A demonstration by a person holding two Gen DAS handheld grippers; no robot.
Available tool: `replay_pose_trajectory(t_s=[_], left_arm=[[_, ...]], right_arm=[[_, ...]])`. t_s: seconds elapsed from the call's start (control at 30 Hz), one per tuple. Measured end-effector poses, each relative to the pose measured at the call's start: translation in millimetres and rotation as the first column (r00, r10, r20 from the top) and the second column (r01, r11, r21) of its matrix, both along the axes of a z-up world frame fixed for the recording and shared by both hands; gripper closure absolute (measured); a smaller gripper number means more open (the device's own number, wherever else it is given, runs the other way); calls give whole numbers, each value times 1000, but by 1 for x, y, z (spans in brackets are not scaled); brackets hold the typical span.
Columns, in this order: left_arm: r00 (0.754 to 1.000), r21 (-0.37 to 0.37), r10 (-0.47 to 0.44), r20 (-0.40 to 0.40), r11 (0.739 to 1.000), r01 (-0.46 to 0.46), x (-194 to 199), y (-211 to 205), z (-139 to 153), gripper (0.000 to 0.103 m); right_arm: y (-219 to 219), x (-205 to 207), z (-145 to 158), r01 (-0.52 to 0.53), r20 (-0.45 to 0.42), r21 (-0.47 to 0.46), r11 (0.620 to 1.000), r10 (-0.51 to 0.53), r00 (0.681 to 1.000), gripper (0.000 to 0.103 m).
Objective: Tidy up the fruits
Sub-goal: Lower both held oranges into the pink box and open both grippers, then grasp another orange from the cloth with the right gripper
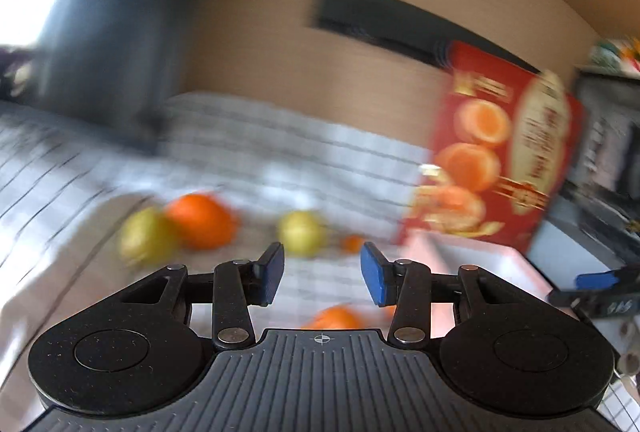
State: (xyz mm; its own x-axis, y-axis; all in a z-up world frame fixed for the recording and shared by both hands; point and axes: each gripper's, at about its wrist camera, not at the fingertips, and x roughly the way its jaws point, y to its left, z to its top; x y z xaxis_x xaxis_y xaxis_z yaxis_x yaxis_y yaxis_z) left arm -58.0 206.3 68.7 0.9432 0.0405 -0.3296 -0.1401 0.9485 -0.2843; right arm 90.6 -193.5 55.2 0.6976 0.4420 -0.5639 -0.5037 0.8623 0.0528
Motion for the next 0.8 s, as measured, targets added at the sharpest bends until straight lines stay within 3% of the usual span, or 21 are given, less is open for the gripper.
replay_pose_trajectory(t_s=[0.07, 0.13, 0.23, 0.27, 0.37, 0.53, 0.63, 0.73, 0.8], left_arm=[[996, -64, 89, 13, 994, -88, -15, 30, -16, 56], [977, -129, 208, 48, 971, -200, -27, 62, -29, 56], [933, -283, 353, 66, 904, -322, -39, 104, -49, 56], [917, -350, 391, 75, 872, -343, -44, 117, -57, 56], [878, -452, 472, 83, 803, -389, -56, 136, -71, 56], [828, -520, 552, 99, 738, -431, -78, 150, -80, 56], [824, -530, 560, 85, 726, -439, -82, 154, -82, 56], [829, -494, 551, 98, 749, -441, -80, 149, -77, 56], [833, -466, 540, 122, 772, -432, -82, 141, -75, 56]], right_arm=[[19, -10, 7, -1, 26, 13, 1000, 1, 1000, 19], [42, -21, 17, -22, 45, 47, 999, 20, 999, 18], [87, -36, 27, -133, 28, 78, 988, 132, 991, 13], [103, -42, 29, -180, 15, 80, 980, 179, 984, 13], [154, -57, 30, -312, -28, 97, 945, 316, 948, 13], [242, -83, 17, -472, -16, 123, 873, 477, 879, 14], [293, -96, 5, -485, 22, 109, 868, 485, 874, 14], [333, -89, -9, -469, -49, 96, 878, 475, 879, 16], [352, -85, -16, -452, -85, 72, 889, 457, 885, 24]])
